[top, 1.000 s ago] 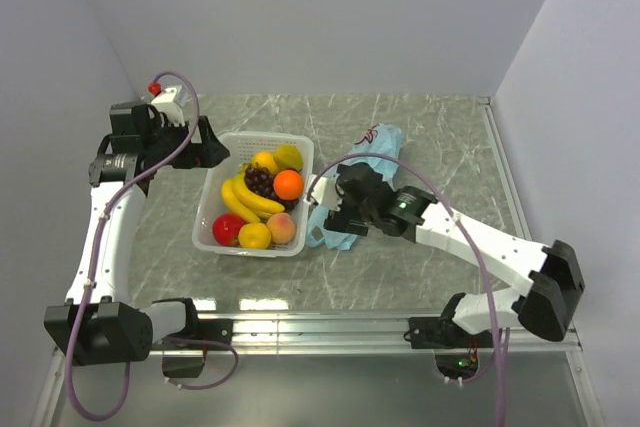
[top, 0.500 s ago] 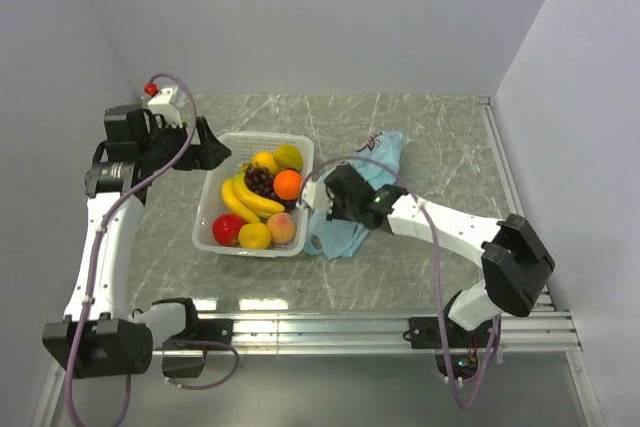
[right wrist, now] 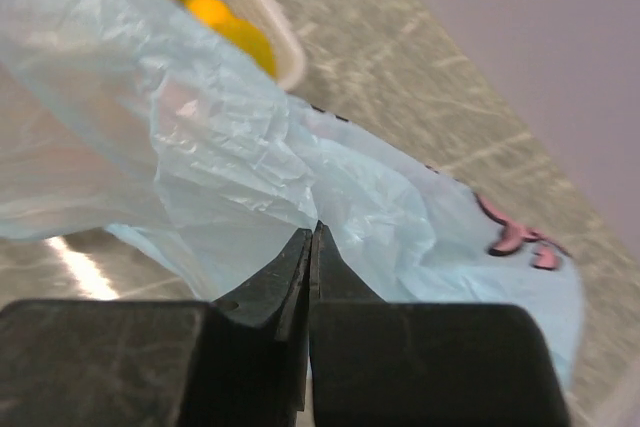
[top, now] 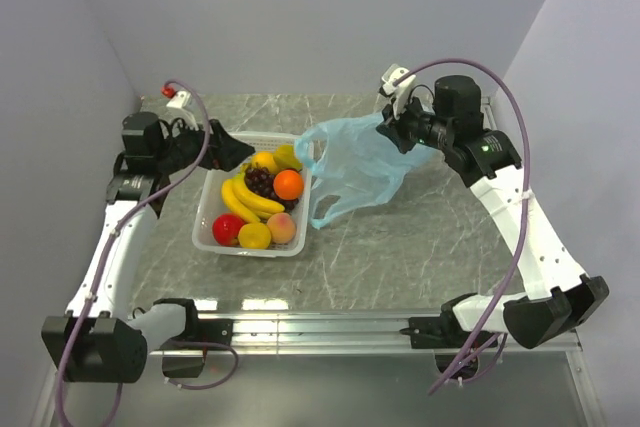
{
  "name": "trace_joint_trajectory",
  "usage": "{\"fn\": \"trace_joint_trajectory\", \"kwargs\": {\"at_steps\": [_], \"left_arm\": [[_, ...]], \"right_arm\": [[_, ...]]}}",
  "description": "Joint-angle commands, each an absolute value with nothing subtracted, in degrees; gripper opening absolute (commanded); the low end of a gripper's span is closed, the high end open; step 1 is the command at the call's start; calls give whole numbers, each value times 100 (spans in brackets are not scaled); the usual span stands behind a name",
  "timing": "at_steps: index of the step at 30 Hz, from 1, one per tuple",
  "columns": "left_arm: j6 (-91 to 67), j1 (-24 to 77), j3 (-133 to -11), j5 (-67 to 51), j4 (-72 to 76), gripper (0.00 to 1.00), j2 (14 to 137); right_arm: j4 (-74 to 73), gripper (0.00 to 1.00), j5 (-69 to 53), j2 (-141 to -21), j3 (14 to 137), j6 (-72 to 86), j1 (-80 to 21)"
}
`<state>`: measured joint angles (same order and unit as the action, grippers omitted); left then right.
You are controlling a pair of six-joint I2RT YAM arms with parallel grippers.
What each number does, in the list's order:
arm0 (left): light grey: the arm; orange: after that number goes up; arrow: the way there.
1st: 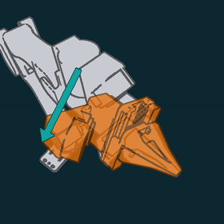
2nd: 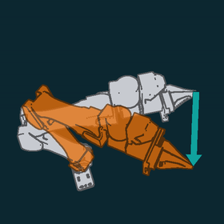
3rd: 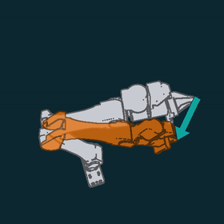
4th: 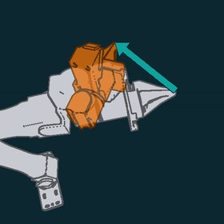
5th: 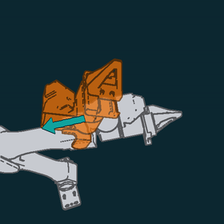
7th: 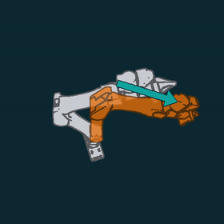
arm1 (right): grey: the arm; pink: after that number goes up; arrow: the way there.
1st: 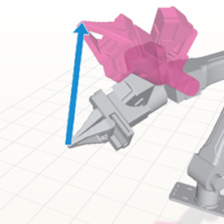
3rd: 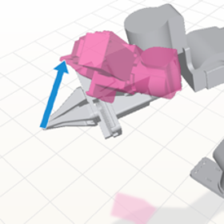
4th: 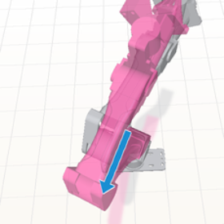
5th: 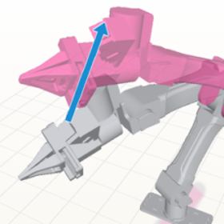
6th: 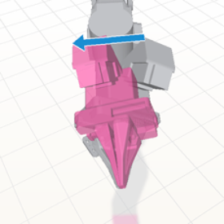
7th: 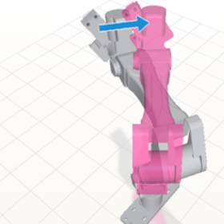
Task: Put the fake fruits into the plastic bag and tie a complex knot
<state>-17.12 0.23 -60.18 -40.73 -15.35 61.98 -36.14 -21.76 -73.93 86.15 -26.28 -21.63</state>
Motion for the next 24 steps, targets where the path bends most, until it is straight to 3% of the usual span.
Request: {"fn": "trace_joint_trajectory", "kwargs": {"at_steps": [1,10,17,24], "left_arm": [[-1960,630,-6090,-4202,-712,99,6442],[-1301,2257,-6275,-3797,-273,99,7461],[-1687,2812,-6012,-4614,1018,99,7927],[-1705,3190,-6195,-4403,1090,98,8419]], "right_arm": [[-3912,0,-3664,-7374,8737,-1943,-1865],[-3613,0,-4823,-7269,8727,-1064,-1161],[-3411,0,-5387,-7347,8535,-431,-923],[-3033,0,-6222,-7707,8420,437,-695]]}}
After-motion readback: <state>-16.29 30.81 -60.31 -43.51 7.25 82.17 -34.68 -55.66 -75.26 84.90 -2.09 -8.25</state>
